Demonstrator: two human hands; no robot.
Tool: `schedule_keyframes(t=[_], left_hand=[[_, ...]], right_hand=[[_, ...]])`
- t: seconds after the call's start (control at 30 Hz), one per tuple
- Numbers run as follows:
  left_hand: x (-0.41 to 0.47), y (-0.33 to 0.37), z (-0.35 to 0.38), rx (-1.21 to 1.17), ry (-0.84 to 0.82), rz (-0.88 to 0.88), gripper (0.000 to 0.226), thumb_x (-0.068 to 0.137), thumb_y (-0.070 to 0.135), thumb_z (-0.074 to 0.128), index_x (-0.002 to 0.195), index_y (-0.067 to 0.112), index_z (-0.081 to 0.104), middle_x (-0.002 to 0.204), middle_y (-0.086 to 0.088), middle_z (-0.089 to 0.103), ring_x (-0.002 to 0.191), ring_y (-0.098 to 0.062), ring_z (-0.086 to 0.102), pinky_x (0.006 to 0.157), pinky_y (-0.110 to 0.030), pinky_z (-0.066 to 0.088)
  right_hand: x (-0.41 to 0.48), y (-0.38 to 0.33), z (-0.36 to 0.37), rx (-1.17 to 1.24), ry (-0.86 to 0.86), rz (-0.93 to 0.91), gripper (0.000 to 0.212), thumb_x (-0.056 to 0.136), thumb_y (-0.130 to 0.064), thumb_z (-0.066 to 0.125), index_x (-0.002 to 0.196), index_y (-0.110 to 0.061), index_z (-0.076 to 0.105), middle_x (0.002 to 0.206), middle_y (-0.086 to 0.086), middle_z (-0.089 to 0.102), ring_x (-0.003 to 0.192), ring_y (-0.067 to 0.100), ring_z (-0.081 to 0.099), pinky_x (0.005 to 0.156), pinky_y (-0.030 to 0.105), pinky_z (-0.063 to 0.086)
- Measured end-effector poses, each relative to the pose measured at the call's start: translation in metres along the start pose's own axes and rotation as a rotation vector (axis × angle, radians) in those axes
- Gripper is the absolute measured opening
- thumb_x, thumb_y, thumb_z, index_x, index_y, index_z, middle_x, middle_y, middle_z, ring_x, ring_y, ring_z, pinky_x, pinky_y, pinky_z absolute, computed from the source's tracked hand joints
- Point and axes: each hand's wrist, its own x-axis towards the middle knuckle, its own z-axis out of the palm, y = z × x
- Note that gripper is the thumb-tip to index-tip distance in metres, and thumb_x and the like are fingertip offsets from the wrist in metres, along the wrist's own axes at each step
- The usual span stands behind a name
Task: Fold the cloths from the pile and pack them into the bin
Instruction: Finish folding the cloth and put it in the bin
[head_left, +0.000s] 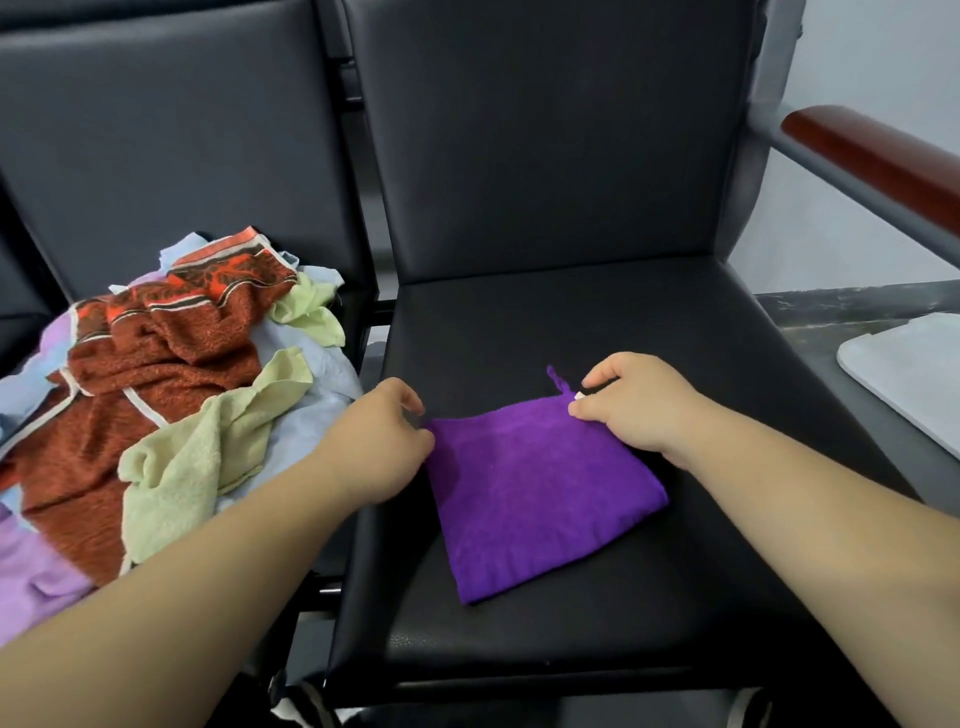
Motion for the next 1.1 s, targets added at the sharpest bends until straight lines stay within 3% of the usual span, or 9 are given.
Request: schedule_keyframes(t=[0.1,0.2,0.33,0.43,0.57,0.73,0.9,1.0,1.1], left_hand=[[-0.002,0.006,0.002,0.204,0.042,0.005,0.026,0.09,0.037,0.067,0.097,0.015,0.054,0.077,0.003,0.062,0.076,-0.019,0.06,0.069,-0.032,0.045],[-0.007,0.013,-0.002,0.269,-0.123,-0.083,0.041,0.088,0.051,0.064,0.081,0.011,0.063,0.078,-0.004,0.068,0.077,-0.02,0.064,0.069,-0.033,0.049],[-0.015,0.015,0.001,0.3,-0.26,-0.117,0.039,0.084,0.042,0.073,0.062,0.015,0.056,0.062,0.001,0.059,0.059,-0.014,0.057,0.053,-0.026,0.039],[-0.018,0.016,0.007,0.152,-0.234,-0.119,0.029,0.089,0.029,0.069,0.068,0.015,0.056,0.068,-0.002,0.061,0.062,-0.016,0.057,0.055,-0.027,0.043],[-0.026,0.036,0.003,-0.407,-0.163,-0.165,0.01,0.098,0.022,0.056,0.096,0.012,0.055,0.091,-0.013,0.066,0.077,-0.027,0.063,0.066,-0.041,0.057],[-0.041,0.106,-0.005,-0.474,0.044,0.131,0.009,0.097,0.028,0.056,0.103,0.021,0.054,0.093,-0.007,0.07,0.078,-0.021,0.064,0.077,-0.046,0.056],[-0.093,0.213,0.046,-0.506,-0.274,0.355,0.027,0.078,0.027,0.059,0.104,0.024,0.053,0.1,-0.01,0.074,0.096,-0.038,0.071,0.085,-0.062,0.055],[-0.134,0.272,0.106,-0.431,-0.495,0.463,0.03,0.075,0.014,0.061,0.103,0.017,0.053,0.101,-0.018,0.072,0.095,-0.042,0.07,0.084,-0.063,0.054],[-0.179,0.316,0.172,-0.291,-0.687,0.558,0.032,0.065,0.019,0.059,0.096,0.017,0.054,0.093,-0.014,0.071,0.089,-0.038,0.071,0.081,-0.061,0.057]], right_hand=[[0.001,-0.009,-0.007,-0.299,-0.064,0.047,0.04,0.09,-0.05,0.071,0.097,-0.01,0.07,0.099,0.011,0.07,0.09,0.025,0.067,0.074,0.039,0.054],[0.0,-0.013,-0.014,-0.498,-0.203,0.107,0.052,0.09,-0.063,0.064,0.079,-0.012,0.064,0.082,0.004,0.062,0.073,0.018,0.058,0.058,0.031,0.04],[-0.001,-0.011,-0.006,-0.57,-0.265,0.07,0.046,0.09,-0.055,0.069,0.077,-0.012,0.061,0.082,0.003,0.059,0.07,0.018,0.056,0.058,0.03,0.041],[-0.003,-0.008,0.004,-0.481,-0.241,0.065,0.029,0.091,-0.038,0.068,0.082,-0.011,0.063,0.081,0.003,0.06,0.067,0.019,0.056,0.057,0.03,0.041],[-0.022,-0.017,-0.018,-0.023,-0.226,0.076,0.012,0.101,-0.025,0.058,0.098,-0.013,0.06,0.078,0.006,0.054,0.058,0.018,0.047,0.048,0.027,0.033],[-0.065,-0.023,-0.098,-0.061,0.166,-0.119,0.02,0.103,-0.037,0.053,0.106,-0.018,0.057,0.101,0.002,0.062,0.086,0.018,0.06,0.065,0.035,0.042],[-0.16,0.071,-0.156,0.121,0.532,-0.006,0.017,0.106,-0.038,0.053,0.099,-0.022,0.054,0.092,-0.005,0.059,0.082,0.012,0.056,0.065,0.034,0.039],[-0.219,0.148,-0.165,0.278,0.677,0.194,0.02,0.105,-0.037,0.053,0.093,-0.021,0.053,0.087,-0.001,0.062,0.079,0.019,0.06,0.066,0.038,0.042],[-0.279,0.223,-0.163,0.407,0.797,0.387,0.018,0.104,-0.035,0.054,0.096,-0.019,0.057,0.089,0.001,0.067,0.082,0.024,0.065,0.073,0.041,0.052]])
